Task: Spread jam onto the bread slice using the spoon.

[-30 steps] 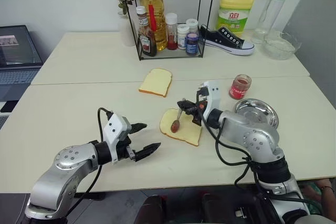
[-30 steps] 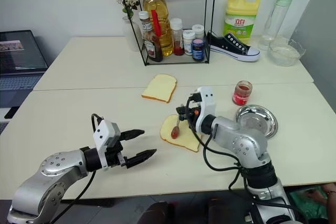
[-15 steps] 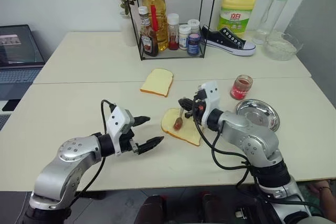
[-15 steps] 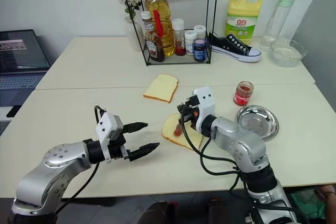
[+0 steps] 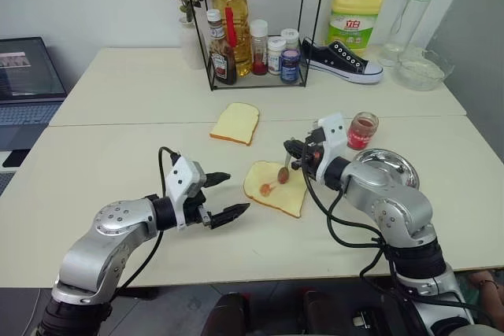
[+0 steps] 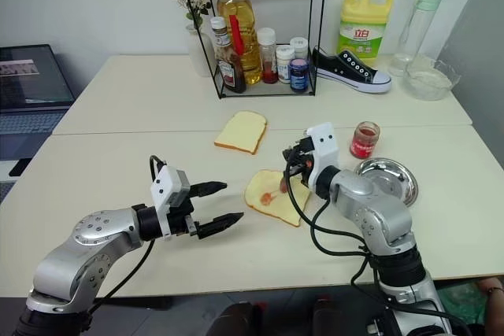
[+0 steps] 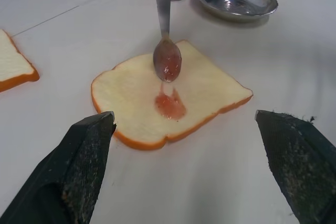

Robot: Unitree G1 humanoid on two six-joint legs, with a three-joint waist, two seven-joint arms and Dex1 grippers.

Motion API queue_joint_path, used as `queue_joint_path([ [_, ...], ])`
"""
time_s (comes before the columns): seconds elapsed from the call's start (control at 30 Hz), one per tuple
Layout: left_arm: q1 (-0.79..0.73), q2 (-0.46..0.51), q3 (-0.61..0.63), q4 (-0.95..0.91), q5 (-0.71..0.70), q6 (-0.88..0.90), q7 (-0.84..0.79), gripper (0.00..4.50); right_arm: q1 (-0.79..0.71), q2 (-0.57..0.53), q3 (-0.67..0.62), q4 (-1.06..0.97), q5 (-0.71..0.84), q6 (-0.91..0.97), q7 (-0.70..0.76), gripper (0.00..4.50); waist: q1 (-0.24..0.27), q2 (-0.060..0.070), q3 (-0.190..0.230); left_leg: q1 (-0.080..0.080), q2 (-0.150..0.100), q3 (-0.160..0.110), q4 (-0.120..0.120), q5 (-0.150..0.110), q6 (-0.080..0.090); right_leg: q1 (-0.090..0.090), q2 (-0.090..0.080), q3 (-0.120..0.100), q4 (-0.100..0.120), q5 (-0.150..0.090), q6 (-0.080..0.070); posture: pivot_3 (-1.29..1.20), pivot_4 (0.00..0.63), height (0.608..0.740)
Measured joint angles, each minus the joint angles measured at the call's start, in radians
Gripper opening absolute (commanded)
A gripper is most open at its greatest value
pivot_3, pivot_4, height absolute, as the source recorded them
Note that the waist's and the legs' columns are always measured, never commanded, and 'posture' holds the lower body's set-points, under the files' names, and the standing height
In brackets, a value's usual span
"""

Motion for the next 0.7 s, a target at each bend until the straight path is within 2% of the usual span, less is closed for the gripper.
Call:
queue_joint_path([
  [0.2, 0.0, 0.0, 0.0, 0.0, 0.0, 0.0, -0.001, 4.5, 0.0, 0.001, -0.056, -0.006, 0.012, 0.028, 0.006, 0.03, 0.0, 0.0, 0.0, 0.0, 0.0, 0.0, 0.0, 0.0, 0.0, 0.0, 0.0, 0.0, 0.0, 0.0, 0.0, 0.0, 0.15, 0.74],
  [0.47, 0.003, 0.009, 0.0, 0.0, -0.003, 0.0, -0.005, 4.5, -0.005, 0.242, -0.295, 0.025, 0.3, 0.225, -0.098, 0.03, -0.004, 0.0, 0.0, 0.0, 0.001, 0.0, -0.001, 0.0, 0.0, -0.001, 0.0, 0.0, 0.0, 0.0, 0.0, 0.0, 0.15, 0.74],
  [0.6, 0.007, 0.015, 0.001, 0.0, -0.007, 0.0, -0.013, 4.5, -0.004, 0.276, -0.322, 0.07, 0.342, 0.255, -0.122, 0.03, -0.004, 0.0, 0.0, 0.0, 0.001, 0.0, -0.001, 0.0, 0.0, -0.001, 0.0, 0.0, 0.0, 0.0, 0.0, 0.0, 0.15, 0.74],
  [0.7, 0.007, 0.018, 0.001, 0.0, -0.008, 0.0, -0.014, 4.5, 0.003, 0.266, -0.295, 0.091, 0.326, 0.248, -0.111, 0.03, -0.004, 0.0, 0.0, 0.0, 0.001, 0.0, -0.001, 0.0, 0.0, -0.001, 0.0, 0.0, 0.0, 0.0, 0.0, 0.0, 0.15, 0.74],
])
